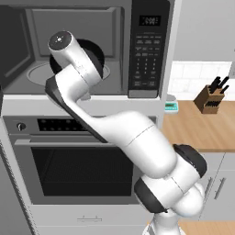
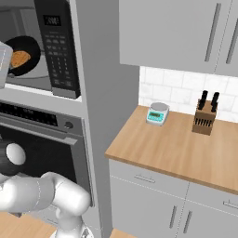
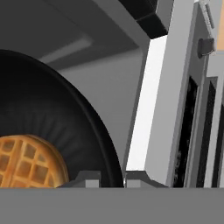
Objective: Open the microwave, place the bowl with waffle inside the microwave, then close the microwave door and turn it on.
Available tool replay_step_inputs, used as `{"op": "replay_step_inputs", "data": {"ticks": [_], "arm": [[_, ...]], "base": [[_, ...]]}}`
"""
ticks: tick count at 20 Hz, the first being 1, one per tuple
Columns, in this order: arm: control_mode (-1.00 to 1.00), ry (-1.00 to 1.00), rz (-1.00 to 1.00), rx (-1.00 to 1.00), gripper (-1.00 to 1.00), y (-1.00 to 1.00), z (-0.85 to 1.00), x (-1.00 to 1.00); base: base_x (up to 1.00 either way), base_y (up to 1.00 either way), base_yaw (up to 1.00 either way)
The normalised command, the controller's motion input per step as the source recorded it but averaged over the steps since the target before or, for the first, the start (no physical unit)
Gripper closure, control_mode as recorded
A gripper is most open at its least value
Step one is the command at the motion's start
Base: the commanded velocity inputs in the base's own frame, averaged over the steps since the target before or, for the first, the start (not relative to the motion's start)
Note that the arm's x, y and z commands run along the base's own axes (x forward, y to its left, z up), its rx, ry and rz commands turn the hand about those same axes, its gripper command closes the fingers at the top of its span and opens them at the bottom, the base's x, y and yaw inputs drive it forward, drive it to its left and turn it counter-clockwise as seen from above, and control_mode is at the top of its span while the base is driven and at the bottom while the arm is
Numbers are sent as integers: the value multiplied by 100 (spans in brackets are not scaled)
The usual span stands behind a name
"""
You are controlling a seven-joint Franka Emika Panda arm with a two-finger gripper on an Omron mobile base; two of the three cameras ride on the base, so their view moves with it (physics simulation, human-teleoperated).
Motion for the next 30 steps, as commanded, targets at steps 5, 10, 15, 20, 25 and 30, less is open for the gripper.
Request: {"op": "replay_step_inputs", "data": {"ticks": [5, 10, 15, 20, 25, 30], "arm": [[-100, 0, 0, 0, 100, 0, -6, 52], [-100, 0, 0, 0, 100, 0, -10, 29], [-100, 0, 0, 0, 100, 0, -22, 29], [-100, 0, 0, 0, 100, 0, -21, 37], [-100, 0, 0, 0, 100, 0, -20, 52], [-100, 3, 0, 0, 100, 0, -18, 62]], "base": [[0, 0, 0], [0, 0, 0], [0, 0, 0], [0, 0, 0], [0, 0, 0], [0, 0, 0]]}}
